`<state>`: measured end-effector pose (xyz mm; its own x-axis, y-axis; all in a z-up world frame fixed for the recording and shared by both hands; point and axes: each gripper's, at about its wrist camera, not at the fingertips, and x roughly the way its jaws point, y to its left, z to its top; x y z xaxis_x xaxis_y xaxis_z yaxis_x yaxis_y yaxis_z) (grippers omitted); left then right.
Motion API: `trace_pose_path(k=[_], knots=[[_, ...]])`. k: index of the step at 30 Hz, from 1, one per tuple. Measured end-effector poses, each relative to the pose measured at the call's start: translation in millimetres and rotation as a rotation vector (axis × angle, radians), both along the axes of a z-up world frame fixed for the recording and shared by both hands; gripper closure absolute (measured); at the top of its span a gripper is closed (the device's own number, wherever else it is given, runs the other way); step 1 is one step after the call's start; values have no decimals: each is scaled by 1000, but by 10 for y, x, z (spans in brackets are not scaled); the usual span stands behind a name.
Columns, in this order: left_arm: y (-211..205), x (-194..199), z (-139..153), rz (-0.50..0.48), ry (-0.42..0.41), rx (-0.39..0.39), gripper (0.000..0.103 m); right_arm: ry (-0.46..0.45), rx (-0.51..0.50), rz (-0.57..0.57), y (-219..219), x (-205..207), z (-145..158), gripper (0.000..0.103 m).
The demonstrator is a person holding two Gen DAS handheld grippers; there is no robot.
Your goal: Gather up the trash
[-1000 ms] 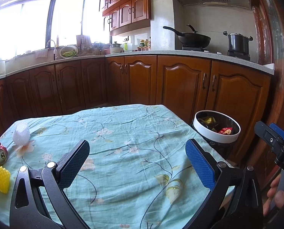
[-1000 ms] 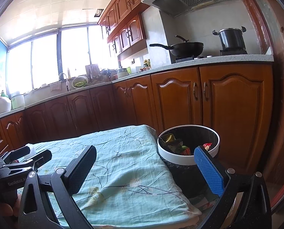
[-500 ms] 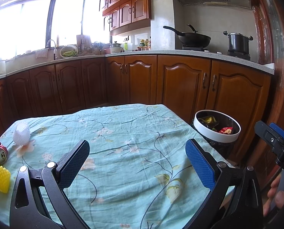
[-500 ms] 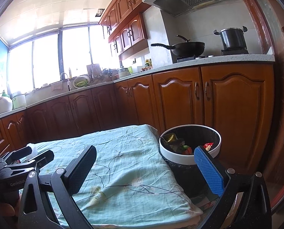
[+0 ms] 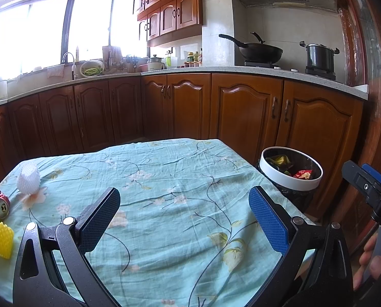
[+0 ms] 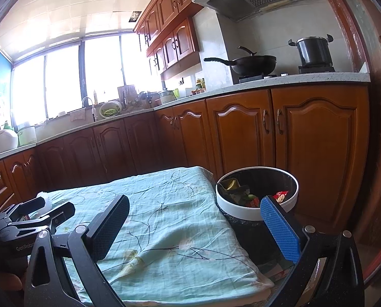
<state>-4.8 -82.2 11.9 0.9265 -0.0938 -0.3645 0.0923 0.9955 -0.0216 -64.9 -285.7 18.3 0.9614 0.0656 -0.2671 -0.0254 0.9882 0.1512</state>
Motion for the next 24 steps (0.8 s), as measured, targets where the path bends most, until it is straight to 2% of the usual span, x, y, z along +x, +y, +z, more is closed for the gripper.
trace_pose_path(k=[24], knots=[[40,84,-38,-17,24,-6,0,17,8,6,31,58,-27,0]])
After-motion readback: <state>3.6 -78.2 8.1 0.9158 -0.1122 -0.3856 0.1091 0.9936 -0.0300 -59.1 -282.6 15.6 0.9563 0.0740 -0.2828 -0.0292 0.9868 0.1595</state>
